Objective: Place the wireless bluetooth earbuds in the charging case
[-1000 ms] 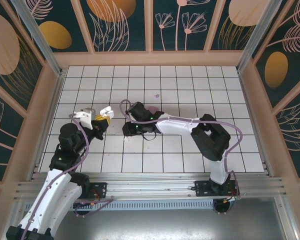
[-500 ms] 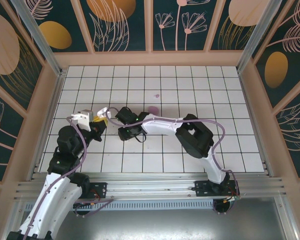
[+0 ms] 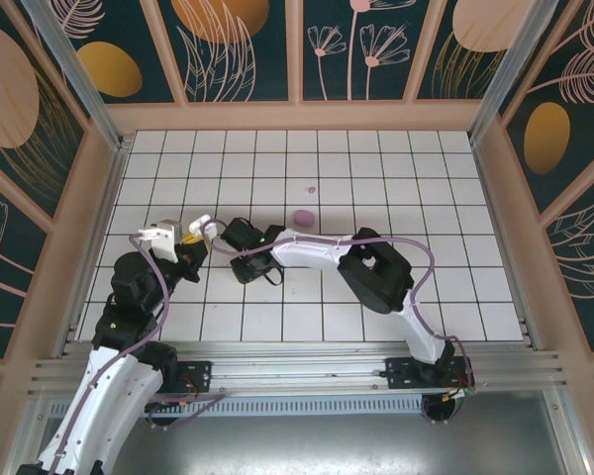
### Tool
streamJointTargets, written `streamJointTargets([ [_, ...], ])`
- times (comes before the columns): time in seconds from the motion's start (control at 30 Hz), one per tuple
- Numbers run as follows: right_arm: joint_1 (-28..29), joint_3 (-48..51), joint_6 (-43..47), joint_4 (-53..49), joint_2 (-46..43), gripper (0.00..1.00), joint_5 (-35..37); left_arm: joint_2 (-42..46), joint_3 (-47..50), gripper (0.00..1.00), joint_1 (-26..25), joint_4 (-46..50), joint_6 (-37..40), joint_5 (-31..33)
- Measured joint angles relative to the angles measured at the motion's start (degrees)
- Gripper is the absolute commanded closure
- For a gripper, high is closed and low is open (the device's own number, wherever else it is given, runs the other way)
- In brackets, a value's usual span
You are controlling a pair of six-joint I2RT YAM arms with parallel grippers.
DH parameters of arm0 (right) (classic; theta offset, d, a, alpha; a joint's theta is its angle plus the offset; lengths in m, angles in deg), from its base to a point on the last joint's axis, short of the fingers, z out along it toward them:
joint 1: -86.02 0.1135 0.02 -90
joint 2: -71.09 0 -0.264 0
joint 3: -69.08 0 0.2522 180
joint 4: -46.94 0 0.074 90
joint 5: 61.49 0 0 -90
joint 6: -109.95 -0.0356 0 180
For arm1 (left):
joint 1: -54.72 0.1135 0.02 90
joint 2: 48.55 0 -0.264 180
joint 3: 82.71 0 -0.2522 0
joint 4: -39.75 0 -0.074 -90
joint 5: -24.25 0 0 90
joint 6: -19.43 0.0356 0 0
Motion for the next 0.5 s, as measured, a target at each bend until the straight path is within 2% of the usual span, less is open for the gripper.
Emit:
streamJointTargets([
  [0.5, 1.3, -0.3, -0.5, -1.5, 0.1, 0.68, 3.4, -1.3, 0.0, 1.00, 0.2, 0.0, 0.0, -0.2],
])
